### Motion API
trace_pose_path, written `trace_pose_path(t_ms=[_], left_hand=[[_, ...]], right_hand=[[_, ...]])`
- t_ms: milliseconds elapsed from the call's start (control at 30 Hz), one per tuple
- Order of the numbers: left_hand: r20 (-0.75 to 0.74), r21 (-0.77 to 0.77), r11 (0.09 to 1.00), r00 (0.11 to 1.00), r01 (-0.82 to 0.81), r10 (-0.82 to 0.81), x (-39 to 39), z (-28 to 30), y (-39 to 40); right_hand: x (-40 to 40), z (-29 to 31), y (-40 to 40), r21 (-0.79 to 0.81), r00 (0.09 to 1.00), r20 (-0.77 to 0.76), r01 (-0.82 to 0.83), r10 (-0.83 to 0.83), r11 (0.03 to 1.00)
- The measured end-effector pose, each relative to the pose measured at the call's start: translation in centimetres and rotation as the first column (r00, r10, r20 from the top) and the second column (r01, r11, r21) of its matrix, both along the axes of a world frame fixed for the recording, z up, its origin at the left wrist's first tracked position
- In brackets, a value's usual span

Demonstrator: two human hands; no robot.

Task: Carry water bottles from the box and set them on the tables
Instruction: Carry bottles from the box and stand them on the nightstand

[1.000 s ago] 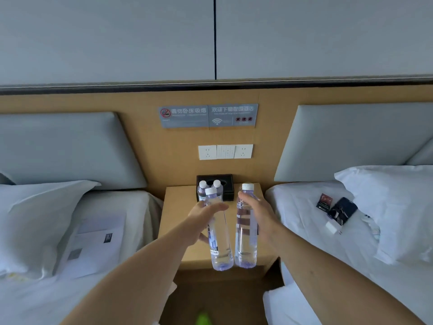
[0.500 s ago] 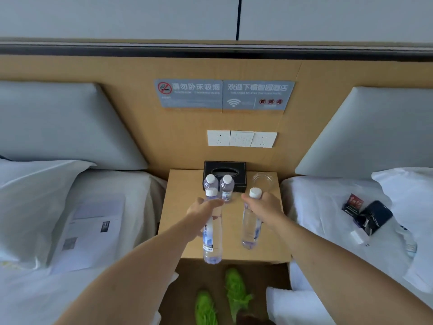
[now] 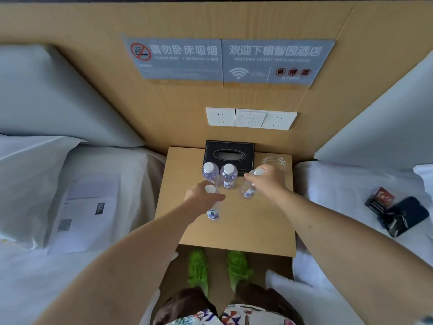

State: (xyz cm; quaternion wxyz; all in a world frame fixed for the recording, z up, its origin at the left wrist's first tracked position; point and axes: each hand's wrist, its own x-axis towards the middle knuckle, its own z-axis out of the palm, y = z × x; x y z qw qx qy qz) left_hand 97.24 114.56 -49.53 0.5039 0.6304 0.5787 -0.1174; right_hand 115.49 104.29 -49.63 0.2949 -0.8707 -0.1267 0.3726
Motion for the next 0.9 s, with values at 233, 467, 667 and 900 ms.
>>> trace_pose_path(t_ms=[233, 467, 667, 900], left_hand=[[0.039, -0.020, 1.000, 0.999, -0.016, 0.017, -0.4, -3.3, 0.7], [0.067, -0.054, 0.998, 0.997, -0.033, 0.036, -1.0, -4.8, 1.0], [0.067, -0.068, 0.996, 0.996, -0.057, 0.061, -1.5, -5.5, 1.2], [0.085, -0.066, 0.997, 0.995, -0.049, 0.055, -1.7, -6.0, 1.5]], right_hand=[[0.2, -2.4, 1.9, 0.009, 0.992, -0.029, 0.122, -0.122, 0.992], [-1.3, -3.1, 3.1, 0.086, 0.950, -0.061, 0.309, -0.305, 0.947], [-2.2, -3.9, 3.1, 0.105, 0.940, -0.087, 0.338, -0.330, 0.935], [-1.7, -4.2, 3.3, 0.048, 0.953, -0.125, 0.285, -0.277, 0.957]])
